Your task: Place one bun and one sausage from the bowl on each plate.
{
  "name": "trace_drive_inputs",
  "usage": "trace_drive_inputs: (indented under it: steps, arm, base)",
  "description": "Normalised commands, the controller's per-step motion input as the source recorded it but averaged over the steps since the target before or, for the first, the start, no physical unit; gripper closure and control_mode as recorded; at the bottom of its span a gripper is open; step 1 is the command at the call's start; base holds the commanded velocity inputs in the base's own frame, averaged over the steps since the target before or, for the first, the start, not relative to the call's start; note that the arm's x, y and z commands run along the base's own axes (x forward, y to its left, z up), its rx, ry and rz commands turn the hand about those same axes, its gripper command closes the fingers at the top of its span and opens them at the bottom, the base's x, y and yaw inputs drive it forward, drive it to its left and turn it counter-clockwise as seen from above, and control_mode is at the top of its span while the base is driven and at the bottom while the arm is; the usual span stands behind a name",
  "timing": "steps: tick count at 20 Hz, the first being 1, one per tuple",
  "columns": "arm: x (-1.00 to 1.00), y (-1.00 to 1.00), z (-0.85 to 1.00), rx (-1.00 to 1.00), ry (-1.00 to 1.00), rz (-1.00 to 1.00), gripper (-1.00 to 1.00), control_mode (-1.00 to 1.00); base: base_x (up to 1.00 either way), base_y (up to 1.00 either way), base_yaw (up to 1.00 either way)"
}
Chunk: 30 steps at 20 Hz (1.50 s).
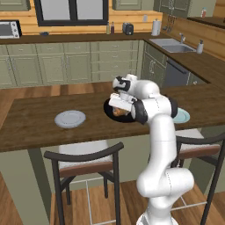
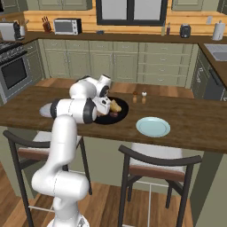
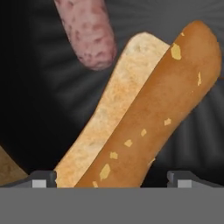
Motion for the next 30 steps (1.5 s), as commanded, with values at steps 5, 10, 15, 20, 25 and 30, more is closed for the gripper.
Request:
trace_drive_inputs:
  steps: [5, 10, 15, 20, 25, 30]
  arm:
    - [0.0, 0.01, -0.05, 0.0, 0.0, 0.0, 1.0, -1.0]
    - [-0.3, -0.03, 0.32, 0.0, -0.06, 0.01, 1.0, -1.0]
    - [-0.66, -0.12, 0.96, 0.0, -0.15, 0.07, 1.0, -1.0]
    - [-0.64, -0.88, 0.68, 0.01, -0.16, 0.11, 1.0, -1.0]
    - [-0.6, -1.0, 0.39, 0.0, -0.11, 0.13, 1.0, -1.0]
    - [-0.26, -1.0, 0.0, -0.01, -0.12, 0.21, 1.0, -1.0]
  base:
    - [0.0, 0.0, 0.0]
    - [0.0, 0.0, 0.0]
    - [0.0, 0.0, 0.0]
    - [0.0, 0.0, 0.0]
    - [0.0, 0.0, 0.0]
    - [0.0, 0.0, 0.0]
